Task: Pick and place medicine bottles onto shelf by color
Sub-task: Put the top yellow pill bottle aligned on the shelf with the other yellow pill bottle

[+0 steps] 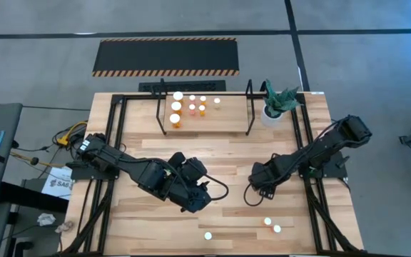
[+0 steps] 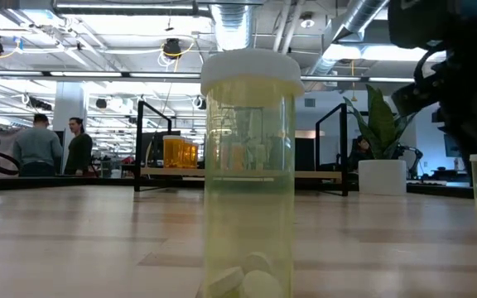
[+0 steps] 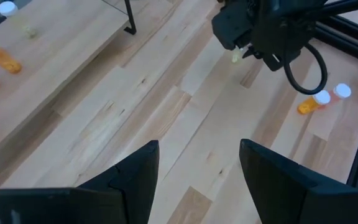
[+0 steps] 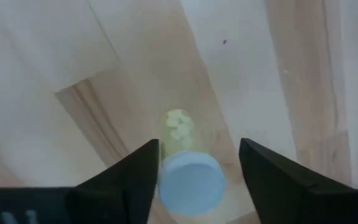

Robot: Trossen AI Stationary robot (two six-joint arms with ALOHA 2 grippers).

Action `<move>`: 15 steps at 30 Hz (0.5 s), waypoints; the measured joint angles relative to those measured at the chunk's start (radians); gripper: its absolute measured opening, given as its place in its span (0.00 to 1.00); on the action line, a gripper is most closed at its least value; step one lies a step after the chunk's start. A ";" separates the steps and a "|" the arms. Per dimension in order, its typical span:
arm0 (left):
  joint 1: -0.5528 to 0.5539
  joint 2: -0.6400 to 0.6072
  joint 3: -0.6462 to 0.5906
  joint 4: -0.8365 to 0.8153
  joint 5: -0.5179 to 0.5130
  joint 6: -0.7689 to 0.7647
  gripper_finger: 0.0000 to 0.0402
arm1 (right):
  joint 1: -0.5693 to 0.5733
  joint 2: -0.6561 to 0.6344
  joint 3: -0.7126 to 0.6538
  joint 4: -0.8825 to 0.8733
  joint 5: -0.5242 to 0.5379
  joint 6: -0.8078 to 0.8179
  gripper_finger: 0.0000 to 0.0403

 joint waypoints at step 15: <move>0.000 0.000 0.000 -0.025 -0.012 0.006 0.52 | -0.019 0.000 0.060 -0.045 -0.030 -0.067 0.28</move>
